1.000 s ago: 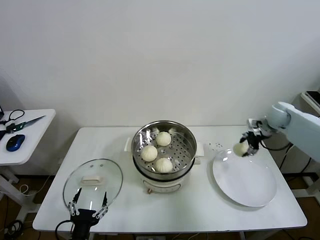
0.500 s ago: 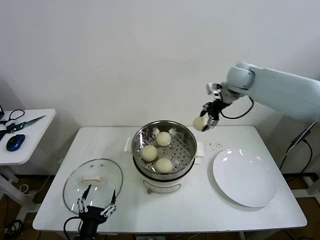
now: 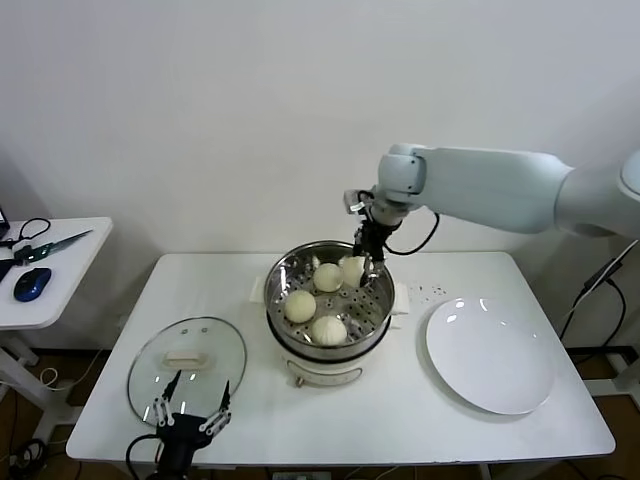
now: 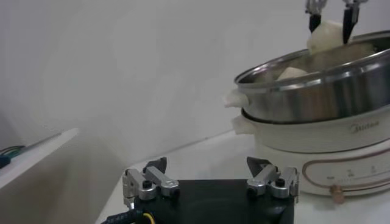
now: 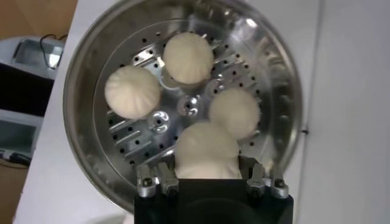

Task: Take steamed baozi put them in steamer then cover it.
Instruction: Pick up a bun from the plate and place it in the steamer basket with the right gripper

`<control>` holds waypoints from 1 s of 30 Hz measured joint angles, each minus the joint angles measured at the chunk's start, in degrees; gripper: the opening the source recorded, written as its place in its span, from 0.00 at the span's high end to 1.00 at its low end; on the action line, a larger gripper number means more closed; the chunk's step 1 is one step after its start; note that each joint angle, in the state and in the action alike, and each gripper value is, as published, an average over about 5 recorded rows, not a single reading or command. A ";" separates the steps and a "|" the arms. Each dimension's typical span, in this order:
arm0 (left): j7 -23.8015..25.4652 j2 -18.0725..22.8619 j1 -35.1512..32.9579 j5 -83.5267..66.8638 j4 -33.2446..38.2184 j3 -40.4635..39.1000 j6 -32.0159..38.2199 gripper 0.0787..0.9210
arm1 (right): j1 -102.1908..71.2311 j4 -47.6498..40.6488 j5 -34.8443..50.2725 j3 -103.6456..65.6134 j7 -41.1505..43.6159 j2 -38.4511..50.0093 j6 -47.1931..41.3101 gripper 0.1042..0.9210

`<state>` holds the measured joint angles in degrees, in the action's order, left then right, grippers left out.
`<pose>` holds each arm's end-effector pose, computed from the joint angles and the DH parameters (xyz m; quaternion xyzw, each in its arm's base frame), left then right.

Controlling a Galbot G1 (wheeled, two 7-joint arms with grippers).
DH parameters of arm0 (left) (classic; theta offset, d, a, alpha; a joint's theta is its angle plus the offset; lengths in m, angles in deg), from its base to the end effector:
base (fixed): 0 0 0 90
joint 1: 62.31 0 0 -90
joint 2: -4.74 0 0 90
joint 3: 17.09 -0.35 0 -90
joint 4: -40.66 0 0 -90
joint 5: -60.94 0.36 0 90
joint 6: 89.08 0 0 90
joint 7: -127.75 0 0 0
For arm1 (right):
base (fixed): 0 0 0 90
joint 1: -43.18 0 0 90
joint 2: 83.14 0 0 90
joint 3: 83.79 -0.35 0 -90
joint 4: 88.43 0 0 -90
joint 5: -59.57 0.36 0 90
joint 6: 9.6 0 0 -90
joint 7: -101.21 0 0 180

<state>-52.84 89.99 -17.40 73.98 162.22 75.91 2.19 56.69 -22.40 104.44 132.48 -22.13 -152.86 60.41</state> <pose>0.1032 0.0294 -0.3297 -0.0151 -0.9813 -0.1614 0.1035 0.5875 0.0768 -0.0590 0.5583 -0.5138 0.5219 0.3899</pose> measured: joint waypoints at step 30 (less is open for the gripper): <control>-0.01 0.03 0.45 0.45 -0.45 0.00 -0.23 0.12 | -3.35 0.47 -2.53 -0.87 -0.31 1.32 -0.23 0.12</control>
<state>-52.85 90.01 -16.95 74.44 161.77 75.91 1.96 53.34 -21.92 101.91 131.61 -22.44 -151.54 60.18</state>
